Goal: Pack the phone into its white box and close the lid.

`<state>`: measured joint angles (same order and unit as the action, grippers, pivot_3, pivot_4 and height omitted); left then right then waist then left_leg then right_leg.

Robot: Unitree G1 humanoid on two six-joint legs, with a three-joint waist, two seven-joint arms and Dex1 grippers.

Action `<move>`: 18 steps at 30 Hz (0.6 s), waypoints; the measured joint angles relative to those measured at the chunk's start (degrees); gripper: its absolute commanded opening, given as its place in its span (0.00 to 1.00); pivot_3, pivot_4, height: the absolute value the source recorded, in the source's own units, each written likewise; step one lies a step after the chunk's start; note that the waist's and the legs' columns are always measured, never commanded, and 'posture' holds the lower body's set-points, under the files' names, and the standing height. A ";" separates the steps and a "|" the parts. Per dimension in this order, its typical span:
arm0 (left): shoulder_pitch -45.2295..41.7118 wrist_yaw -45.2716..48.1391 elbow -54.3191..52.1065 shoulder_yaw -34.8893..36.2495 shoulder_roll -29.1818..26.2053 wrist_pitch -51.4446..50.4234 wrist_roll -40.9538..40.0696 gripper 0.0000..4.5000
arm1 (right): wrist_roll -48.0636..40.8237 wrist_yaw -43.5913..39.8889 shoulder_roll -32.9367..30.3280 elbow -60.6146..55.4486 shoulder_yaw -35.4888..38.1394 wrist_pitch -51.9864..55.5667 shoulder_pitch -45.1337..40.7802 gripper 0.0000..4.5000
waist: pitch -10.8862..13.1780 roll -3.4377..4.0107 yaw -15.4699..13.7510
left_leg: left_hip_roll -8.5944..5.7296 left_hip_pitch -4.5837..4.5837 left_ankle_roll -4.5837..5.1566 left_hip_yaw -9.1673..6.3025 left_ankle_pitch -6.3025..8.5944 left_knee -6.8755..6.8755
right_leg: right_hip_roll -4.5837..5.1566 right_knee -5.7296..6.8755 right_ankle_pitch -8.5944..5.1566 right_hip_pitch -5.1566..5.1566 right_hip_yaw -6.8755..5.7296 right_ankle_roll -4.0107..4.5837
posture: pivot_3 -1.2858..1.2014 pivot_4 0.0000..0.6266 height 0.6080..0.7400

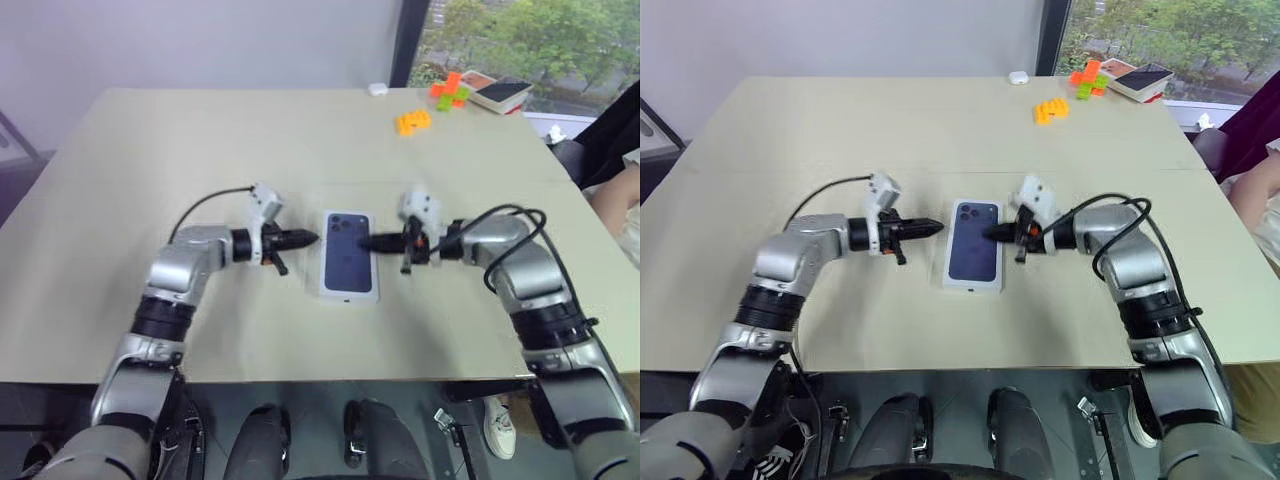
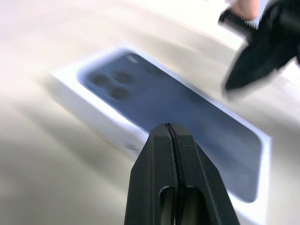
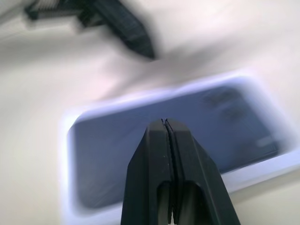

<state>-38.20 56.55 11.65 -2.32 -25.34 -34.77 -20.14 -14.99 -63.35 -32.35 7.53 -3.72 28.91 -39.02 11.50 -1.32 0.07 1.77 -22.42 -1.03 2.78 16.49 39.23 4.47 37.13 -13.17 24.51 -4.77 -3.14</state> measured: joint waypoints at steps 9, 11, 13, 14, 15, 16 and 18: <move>11.17 2.44 -5.42 10.48 -11.33 3.16 -3.75 1.00 | 0.09 -0.89 -3.14 6.24 2.72 -10.53 2.25 0.99 | 0.01 0.02 0.40 | -0.02 -0.11 0.04 0.08 0.03 -0.06 | 0.09 -0.11 -0.01 0.08 0.01 -0.01 | 0.52 0.24 1.00; 14.23 3.13 -6.92 12.57 -13.24 3.55 -4.41 1.00 | 0.10 -2.54 -5.20 6.59 3.44 -13.01 3.41 0.99 | 0.02 0.03 0.43 | -0.02 -0.10 0.05 0.09 0.03 -0.06 | 0.11 -0.12 -0.01 0.08 0.01 -0.01 | 0.52 0.24 1.00; 17.06 3.49 -8.32 13.78 -14.51 3.89 -5.18 1.00 | 0.03 -3.82 -6.55 6.72 4.42 -15.28 4.04 0.99 | 0.02 0.03 0.52 | -0.01 -0.07 0.05 0.09 0.03 -0.06 | 0.11 -0.11 -0.01 0.07 0.01 -0.01 | 0.52 0.24 1.00; 18.68 3.54 -9.29 14.63 -14.81 4.16 -5.57 1.00 | -0.06 -4.32 -7.08 6.79 4.68 -16.07 4.32 0.99 | 0.02 0.03 0.55 | 0.02 -0.06 0.04 0.10 0.03 -0.06 | 0.08 -0.11 -0.01 0.07 0.01 -0.01 | 0.52 0.24 1.00; 20.62 3.61 -10.43 15.34 -15.32 4.55 -5.91 1.00 | -0.34 -4.89 -7.68 6.89 4.92 -16.78 4.71 0.99 | 0.02 0.03 0.56 | 0.03 -0.06 0.04 0.09 0.03 -0.06 | 0.08 -0.11 -0.01 0.07 0.01 -0.01 | 0.52 0.24 1.00; 22.48 3.71 -11.09 16.00 -15.86 4.89 -6.31 1.00 | -0.57 -5.52 -8.55 7.46 5.43 -17.29 5.34 0.99 | 0.02 0.04 0.57 | 0.03 -0.03 0.04 0.10 0.03 -0.06 | 0.08 -0.07 -0.01 0.07 0.02 0.00 | 0.52 0.24 1.00; 25.45 3.65 -12.32 17.63 -16.57 5.13 -6.84 1.00 | -0.59 -6.17 -10.19 8.91 6.59 -18.58 6.94 0.99 | 0.02 0.03 0.55 | 0.05 -0.02 0.04 0.10 0.03 -0.06 | 0.07 -0.07 -0.01 0.07 0.02 0.00 | 0.52 0.24 1.00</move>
<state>-12.75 60.20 -0.67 15.31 -41.91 -29.64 -26.98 -15.58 -69.52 -42.54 16.44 2.87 10.34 -32.08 11.52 -1.28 0.62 1.82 -22.44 -0.99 2.88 16.52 39.17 4.54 37.07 -13.18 24.57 -4.76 -3.14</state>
